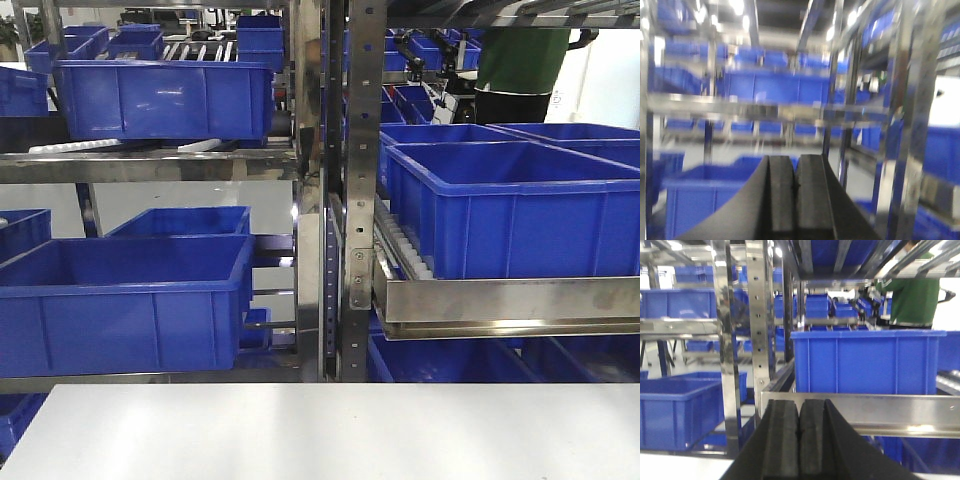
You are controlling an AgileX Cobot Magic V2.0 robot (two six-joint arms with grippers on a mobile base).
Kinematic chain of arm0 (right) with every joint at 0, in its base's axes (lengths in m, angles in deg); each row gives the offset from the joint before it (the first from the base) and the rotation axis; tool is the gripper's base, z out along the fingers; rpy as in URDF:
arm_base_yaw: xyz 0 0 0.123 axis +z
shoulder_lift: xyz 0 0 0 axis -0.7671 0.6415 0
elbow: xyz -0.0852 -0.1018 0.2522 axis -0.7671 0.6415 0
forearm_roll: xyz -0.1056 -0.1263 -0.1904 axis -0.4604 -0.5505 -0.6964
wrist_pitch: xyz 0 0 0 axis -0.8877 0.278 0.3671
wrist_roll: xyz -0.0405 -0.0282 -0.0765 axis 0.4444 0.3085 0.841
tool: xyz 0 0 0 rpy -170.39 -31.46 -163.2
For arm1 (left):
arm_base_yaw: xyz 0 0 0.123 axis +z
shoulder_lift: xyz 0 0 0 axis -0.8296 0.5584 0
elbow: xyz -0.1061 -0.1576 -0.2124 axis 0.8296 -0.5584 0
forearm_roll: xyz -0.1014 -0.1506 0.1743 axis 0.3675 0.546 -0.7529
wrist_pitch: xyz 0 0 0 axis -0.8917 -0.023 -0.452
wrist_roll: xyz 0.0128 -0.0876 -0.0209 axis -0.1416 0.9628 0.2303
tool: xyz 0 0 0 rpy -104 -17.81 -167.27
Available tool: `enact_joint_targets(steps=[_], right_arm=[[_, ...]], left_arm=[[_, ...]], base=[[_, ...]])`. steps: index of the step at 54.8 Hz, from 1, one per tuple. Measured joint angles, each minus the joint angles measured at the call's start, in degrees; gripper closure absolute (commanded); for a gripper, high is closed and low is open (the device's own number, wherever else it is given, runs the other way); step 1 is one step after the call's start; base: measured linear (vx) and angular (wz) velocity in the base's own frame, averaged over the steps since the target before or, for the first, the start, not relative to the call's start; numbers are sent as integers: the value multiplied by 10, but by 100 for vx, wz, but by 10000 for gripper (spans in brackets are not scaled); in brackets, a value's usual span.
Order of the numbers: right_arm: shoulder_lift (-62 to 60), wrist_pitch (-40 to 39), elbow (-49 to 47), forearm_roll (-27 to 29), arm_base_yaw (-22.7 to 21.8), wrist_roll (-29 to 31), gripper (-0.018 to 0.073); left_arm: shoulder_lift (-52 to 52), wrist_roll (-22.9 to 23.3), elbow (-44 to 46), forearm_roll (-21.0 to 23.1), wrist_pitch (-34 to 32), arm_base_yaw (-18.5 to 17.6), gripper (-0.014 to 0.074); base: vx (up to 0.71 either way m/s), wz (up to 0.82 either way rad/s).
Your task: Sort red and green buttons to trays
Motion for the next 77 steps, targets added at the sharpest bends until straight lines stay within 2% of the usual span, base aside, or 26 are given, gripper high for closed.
enact_joint_targets(steps=[9, 17, 23, 31, 36, 39, 47, 54, 61, 64, 72, 77], right_arm=[[103, -29, -10, 0, 0, 0, 552], [148, -33, -10, 0, 0, -1, 453], [155, -33, -10, 0, 0, -2, 289], [155, -46, -10, 1, 0, -3, 20], [155, -66, -10, 1, 0, -3, -107], [155, -97, -10, 2, 0, -10, -137], [203, -185, 11, -1, 0, -26, -124], [309, -248, 86, -25, 0, -56, -77], [421, -379, 168, -54, 0, -83, -7], [480, -453, 188, -57, 0, -84, 18], [632, -589, 198, -64, 0, -68, 43], [721, -621, 193, -73, 0, -47, 43]], left_arm=[[107, 0, 15, -15, -2, 0, 569], [160, 0, 15, -57, -18, 0, 458], [176, 0, 15, -68, -24, 0, 319], [178, 0, 15, -71, -25, 0, 139], [178, 1, 16, -72, -28, 0, 83], [178, 2, 16, -72, -28, 0, 69], [178, 2, 16, -72, -28, 0, 76], [178, 2, 16, -72, -28, 0, 83], [178, 2, 16, -72, -28, 0, 83], [178, 2, 16, -72, -28, 0, 83], [178, 2, 16, -72, -28, 0, 83], [178, 2, 16, -72, -28, 0, 83]], base=[[0, 0], [0, 0], [0, 0], [0, 0], [0, 0], [0, 0], [0, 0], [0, 0], [0, 0], [0, 0], [0, 0], [0, 0]])
